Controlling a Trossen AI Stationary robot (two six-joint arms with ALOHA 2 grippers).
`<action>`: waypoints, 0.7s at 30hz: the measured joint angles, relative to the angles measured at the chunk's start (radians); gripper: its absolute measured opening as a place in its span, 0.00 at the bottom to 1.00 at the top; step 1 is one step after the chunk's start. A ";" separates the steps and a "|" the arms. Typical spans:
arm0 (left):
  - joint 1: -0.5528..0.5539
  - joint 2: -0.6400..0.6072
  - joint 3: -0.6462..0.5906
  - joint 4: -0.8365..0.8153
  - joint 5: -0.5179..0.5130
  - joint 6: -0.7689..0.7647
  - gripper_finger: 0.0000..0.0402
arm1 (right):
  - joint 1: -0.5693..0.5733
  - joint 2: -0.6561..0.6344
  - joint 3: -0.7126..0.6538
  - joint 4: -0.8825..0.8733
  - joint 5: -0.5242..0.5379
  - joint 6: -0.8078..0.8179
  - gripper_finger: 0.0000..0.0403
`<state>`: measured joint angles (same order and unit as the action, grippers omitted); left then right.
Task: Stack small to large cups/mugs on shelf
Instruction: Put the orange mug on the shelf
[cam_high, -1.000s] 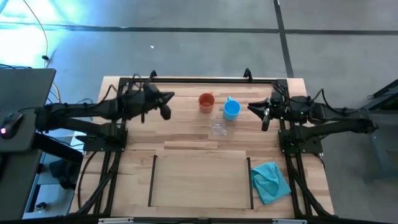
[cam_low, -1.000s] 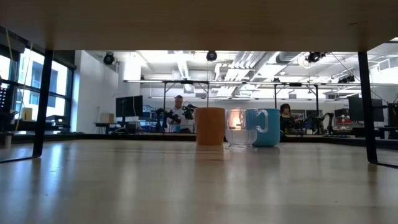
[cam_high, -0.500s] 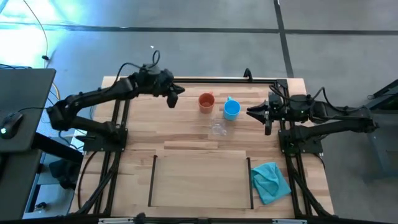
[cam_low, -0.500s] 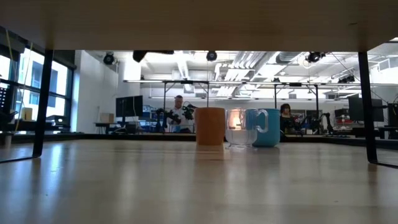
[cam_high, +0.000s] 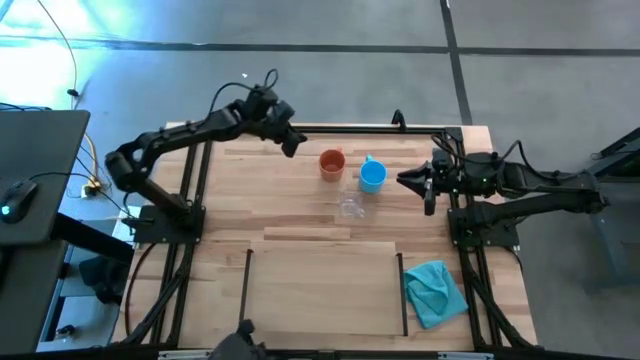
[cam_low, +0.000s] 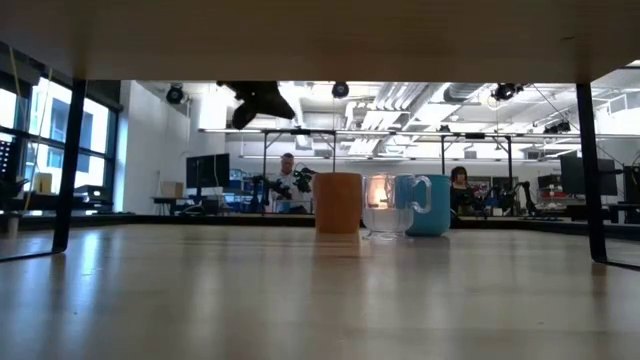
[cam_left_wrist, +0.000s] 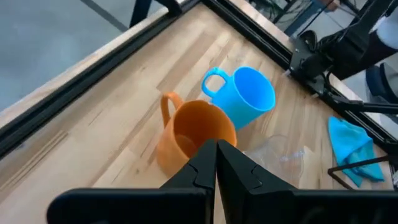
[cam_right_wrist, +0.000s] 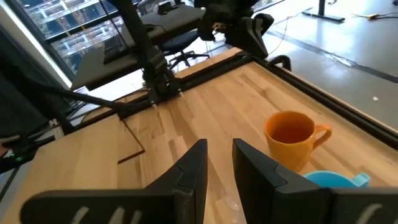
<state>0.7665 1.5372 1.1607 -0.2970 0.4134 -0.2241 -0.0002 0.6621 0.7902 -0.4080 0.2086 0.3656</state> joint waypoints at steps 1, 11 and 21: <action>-0.009 0.022 0.025 -0.028 -0.010 0.008 0.01 | 0.000 0.000 0.000 0.000 0.004 0.000 0.17; -0.102 0.223 0.296 -0.216 -0.144 0.060 0.01 | 0.000 0.000 0.000 -0.006 0.015 0.019 0.17; -0.133 0.307 0.387 -0.289 -0.155 0.064 0.01 | 0.000 0.000 0.000 -0.053 0.015 0.019 0.17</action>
<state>0.6331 1.8442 1.5475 -0.5862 0.2588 -0.1599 -0.0002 0.6621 0.7902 -0.4609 0.2234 0.3847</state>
